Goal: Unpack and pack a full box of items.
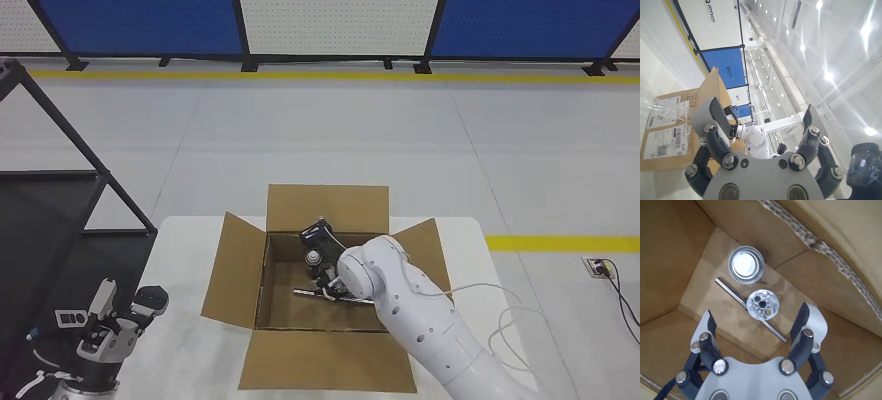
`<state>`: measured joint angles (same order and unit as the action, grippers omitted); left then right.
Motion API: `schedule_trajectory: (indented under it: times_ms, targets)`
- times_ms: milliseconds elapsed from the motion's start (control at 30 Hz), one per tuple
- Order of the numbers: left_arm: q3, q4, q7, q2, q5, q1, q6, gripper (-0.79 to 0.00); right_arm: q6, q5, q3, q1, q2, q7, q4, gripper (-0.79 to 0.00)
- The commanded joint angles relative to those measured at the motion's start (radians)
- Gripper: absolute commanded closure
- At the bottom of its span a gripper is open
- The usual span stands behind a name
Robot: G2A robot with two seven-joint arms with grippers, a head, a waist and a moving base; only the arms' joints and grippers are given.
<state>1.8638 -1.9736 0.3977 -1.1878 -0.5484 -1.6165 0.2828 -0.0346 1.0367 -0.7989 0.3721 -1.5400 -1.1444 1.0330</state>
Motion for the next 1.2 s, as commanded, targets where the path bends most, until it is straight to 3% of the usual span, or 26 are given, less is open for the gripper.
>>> schedule_trajectory:
  times_ms: [0,267,867,900,933,967,1033,1167]
  targets:
    - [-0.002,-0.001,0.0,-0.001,0.002,-0.002,0.001,-0.785,-0.001,0.006,-0.012,0.008,0.004,-0.015,0.001,-0.785]
    - [0.002,-0.006,-0.002,-0.003,0.004,-0.011,0.005,-0.785,-0.005,-0.001,0.004,-0.007,-0.011,-0.056,-0.078,-0.785]
    - [0.01,-0.006,0.005,-0.007,0.004,-0.014,0.001,-0.785,-0.018,-0.101,0.022,-0.056,-0.072,0.095,-0.279,-0.785]
    - [0.01,-0.006,0.007,-0.007,0.005,-0.014,0.001,-0.785,-0.016,-0.104,0.022,-0.058,-0.074,0.101,-0.286,-0.763]
    - [0.01,-0.005,0.006,-0.007,0.004,-0.013,0.001,-0.785,-0.015,-0.106,0.023,-0.059,-0.076,0.105,-0.292,-0.653]
    - [0.01,-0.004,0.006,-0.007,0.003,-0.013,0.001,-0.785,-0.013,-0.107,0.023,-0.061,-0.078,0.109,-0.298,-0.603]
    - [0.011,-0.003,0.007,-0.008,0.003,-0.012,0.001,-0.785,-0.01,-0.109,0.024,-0.064,-0.082,0.115,-0.309,-0.369]
    - [0.012,-0.001,0.008,-0.008,0.002,-0.011,0.001,-0.785,-0.007,-0.112,0.024,-0.068,-0.088,0.123,-0.324,-0.231]
